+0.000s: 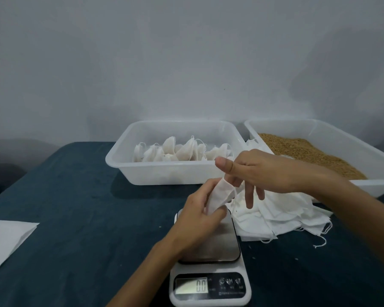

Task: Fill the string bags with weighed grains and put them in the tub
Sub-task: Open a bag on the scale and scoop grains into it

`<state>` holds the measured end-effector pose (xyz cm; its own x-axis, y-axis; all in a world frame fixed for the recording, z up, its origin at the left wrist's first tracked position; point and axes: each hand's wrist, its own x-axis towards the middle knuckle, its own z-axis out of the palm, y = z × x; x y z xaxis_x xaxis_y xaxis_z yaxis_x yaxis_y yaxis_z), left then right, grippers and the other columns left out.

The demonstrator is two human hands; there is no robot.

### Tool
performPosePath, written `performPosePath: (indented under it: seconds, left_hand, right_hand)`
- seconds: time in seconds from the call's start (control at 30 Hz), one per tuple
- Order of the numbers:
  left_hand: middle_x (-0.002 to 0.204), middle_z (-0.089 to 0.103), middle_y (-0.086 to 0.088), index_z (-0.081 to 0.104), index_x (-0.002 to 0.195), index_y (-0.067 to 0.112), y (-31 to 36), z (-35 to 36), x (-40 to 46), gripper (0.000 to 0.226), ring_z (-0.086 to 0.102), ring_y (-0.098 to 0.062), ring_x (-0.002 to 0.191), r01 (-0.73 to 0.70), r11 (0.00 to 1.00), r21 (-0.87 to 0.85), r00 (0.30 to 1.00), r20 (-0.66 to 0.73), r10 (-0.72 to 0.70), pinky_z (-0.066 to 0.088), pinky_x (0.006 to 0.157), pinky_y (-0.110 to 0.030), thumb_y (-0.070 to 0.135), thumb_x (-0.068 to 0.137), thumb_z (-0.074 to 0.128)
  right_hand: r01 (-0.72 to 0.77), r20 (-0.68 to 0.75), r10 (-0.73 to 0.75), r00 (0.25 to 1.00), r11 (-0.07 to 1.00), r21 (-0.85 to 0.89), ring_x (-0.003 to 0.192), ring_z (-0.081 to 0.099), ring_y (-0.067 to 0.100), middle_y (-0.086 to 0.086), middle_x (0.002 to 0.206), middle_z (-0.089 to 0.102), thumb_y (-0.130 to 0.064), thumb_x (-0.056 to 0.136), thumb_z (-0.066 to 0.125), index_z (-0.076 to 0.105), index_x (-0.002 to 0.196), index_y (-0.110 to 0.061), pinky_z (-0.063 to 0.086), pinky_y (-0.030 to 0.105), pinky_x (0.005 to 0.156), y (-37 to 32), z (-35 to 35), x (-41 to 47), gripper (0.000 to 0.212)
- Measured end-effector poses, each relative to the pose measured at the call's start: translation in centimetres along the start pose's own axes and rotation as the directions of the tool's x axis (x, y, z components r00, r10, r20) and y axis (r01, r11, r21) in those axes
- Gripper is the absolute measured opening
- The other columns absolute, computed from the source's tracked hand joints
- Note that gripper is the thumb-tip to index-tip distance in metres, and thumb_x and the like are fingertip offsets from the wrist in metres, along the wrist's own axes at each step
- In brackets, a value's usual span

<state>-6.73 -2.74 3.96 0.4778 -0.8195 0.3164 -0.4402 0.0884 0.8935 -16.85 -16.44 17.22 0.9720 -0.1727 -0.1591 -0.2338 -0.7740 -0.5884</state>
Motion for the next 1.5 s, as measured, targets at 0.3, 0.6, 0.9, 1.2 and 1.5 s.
performPosePath:
  seconds: [0.3,0.6,0.9,1.2,1.5]
  left_hand:
    - [0.119,0.071,0.018,0.061,0.121,0.043,0.1,0.7,0.3,0.052,0.067,-0.003,0.116,0.014,0.987,-0.157,1.000,-0.011,-0.016,0.055,0.087,-0.020,0.019,0.082,0.085]
    - [0.092,0.064,-0.002,0.058,0.105,0.026,0.3,0.5,0.2,0.042,0.063,-0.014,0.083,0.024,0.977,-0.214,0.997,-0.065,-0.039,0.056,0.082,-0.039,0.037,0.076,0.087]
    - [0.091,0.067,0.005,0.061,0.110,0.037,-0.2,0.8,0.5,0.036,0.069,-0.024,0.092,0.036,0.971,-0.238,0.995,-0.086,-0.058,0.057,0.094,-0.058,0.035,0.081,0.084]
    - [0.100,0.065,-0.022,0.063,0.119,0.009,-0.3,1.1,0.6,0.035,0.076,-0.023,0.094,0.061,0.924,-0.378,0.995,-0.051,-0.087,0.061,0.087,-0.032,-0.007,0.088,0.068]
    - [0.089,0.071,0.003,0.067,0.105,0.021,0.3,0.9,0.2,0.028,0.070,-0.014,0.088,0.113,0.948,-0.299,0.987,-0.078,-0.142,0.061,0.086,-0.035,0.011,0.083,0.081]
  right_hand:
    - [0.031,0.143,-0.024,0.989,0.998,-0.047,0.065,0.075,0.026,0.000,0.098,0.077,-0.086,0.070,0.025,0.078,0.096,-0.009,0.050,0.027,0.054,-2.6,0.2,0.3,0.096]
    - [0.183,-0.098,-0.175,0.980,0.980,0.075,0.059,0.073,0.027,-0.006,0.096,0.078,-0.060,0.093,0.042,0.077,0.098,-0.013,0.048,0.029,0.048,-0.2,-1.8,-0.4,0.059]
    - [0.242,-0.127,-0.237,0.963,0.970,0.033,0.041,0.056,0.011,-0.005,0.060,0.070,-0.071,0.089,0.029,0.081,0.088,-0.022,0.042,0.018,0.048,-1.6,-0.4,-0.2,0.071]
    - [0.120,0.167,-0.091,0.982,0.978,-0.170,0.055,0.070,0.016,-0.004,0.104,0.076,-0.086,0.073,0.022,0.078,0.093,-0.018,0.044,0.018,0.055,-1.7,0.7,1.3,0.091]
    - [0.110,0.096,-0.102,0.990,0.990,-0.084,0.055,0.072,0.022,-0.006,0.095,0.078,-0.087,0.083,0.020,0.079,0.096,-0.023,0.044,0.021,0.048,-1.3,-1.6,1.2,0.088]
